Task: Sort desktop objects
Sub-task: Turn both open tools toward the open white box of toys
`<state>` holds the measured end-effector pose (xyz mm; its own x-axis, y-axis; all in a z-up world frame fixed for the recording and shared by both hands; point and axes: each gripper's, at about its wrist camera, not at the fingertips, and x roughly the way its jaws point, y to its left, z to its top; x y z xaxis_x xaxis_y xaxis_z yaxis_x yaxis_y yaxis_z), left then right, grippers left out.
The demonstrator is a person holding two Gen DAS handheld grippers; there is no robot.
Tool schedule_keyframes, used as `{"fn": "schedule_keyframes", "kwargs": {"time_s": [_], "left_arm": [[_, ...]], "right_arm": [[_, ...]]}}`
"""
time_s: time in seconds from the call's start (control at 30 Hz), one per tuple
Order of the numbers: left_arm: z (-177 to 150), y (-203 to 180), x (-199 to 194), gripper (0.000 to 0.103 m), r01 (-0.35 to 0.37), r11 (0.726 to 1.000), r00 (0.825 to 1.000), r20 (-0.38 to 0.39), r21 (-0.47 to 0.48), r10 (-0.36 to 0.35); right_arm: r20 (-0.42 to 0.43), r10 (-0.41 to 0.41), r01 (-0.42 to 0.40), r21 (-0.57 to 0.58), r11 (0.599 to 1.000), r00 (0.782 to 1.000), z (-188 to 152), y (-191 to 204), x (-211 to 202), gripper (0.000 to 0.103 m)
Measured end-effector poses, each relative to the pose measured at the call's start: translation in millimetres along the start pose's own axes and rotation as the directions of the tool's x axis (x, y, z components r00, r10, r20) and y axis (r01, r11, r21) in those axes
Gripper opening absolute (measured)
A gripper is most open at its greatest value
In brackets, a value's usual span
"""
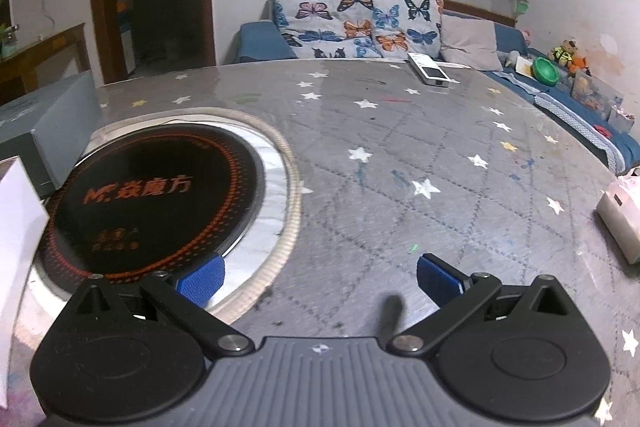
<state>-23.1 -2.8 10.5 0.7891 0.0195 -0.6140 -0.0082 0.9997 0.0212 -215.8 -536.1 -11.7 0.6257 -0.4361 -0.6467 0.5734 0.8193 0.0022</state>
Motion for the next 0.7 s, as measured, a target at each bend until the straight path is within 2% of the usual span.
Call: {"fn": "schedule_keyframes", "kwargs": {"time_s": [0.7], "left_arm": [[-1.1, -12.9, -47.3, 0.103, 0.059, 0.997, 0.998, 0.029, 0.056, -0.061]], "right_arm": [[0.004, 0.090, -0.089, -0.079, 0.993, 0.996, -0.6, 36.3, -41.8, 0.103]]}}
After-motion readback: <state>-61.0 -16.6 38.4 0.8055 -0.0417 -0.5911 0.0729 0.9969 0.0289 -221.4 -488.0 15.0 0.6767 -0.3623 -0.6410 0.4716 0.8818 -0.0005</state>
